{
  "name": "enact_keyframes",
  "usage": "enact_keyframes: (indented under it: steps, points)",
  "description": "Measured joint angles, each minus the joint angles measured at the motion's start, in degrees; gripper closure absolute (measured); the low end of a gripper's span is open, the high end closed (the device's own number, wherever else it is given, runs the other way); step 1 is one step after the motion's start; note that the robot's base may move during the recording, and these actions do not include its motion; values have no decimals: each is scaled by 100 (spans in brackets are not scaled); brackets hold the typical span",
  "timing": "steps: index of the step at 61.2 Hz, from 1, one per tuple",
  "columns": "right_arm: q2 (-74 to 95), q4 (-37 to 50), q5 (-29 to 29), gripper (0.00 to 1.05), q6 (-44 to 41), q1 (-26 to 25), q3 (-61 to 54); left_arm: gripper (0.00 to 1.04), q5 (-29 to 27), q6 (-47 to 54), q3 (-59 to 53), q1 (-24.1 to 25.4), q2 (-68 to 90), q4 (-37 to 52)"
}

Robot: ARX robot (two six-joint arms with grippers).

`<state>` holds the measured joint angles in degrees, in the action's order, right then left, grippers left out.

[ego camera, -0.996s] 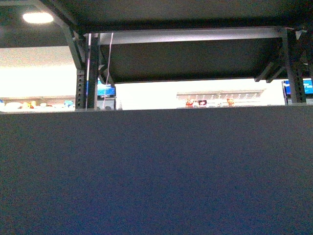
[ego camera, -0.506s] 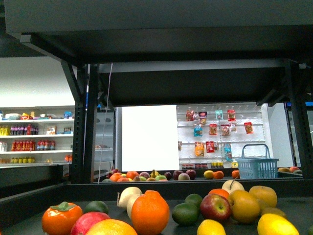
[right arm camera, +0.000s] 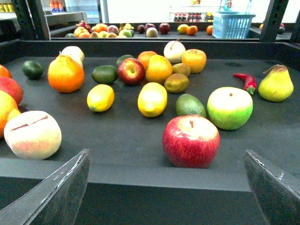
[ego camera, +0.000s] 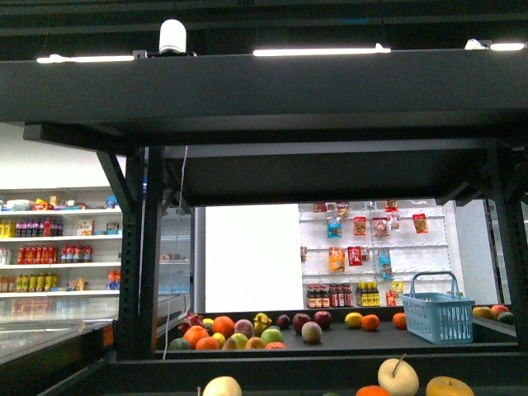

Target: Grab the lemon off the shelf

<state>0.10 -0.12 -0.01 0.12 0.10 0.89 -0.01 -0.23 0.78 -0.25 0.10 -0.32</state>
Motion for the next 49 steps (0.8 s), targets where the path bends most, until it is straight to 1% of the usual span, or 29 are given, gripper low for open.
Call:
enact_keyframes:
  steps: [49]
  points:
    - [0, 2, -4, 7, 2, 0, 0, 8, 2, 0, 0, 0, 0, 0]
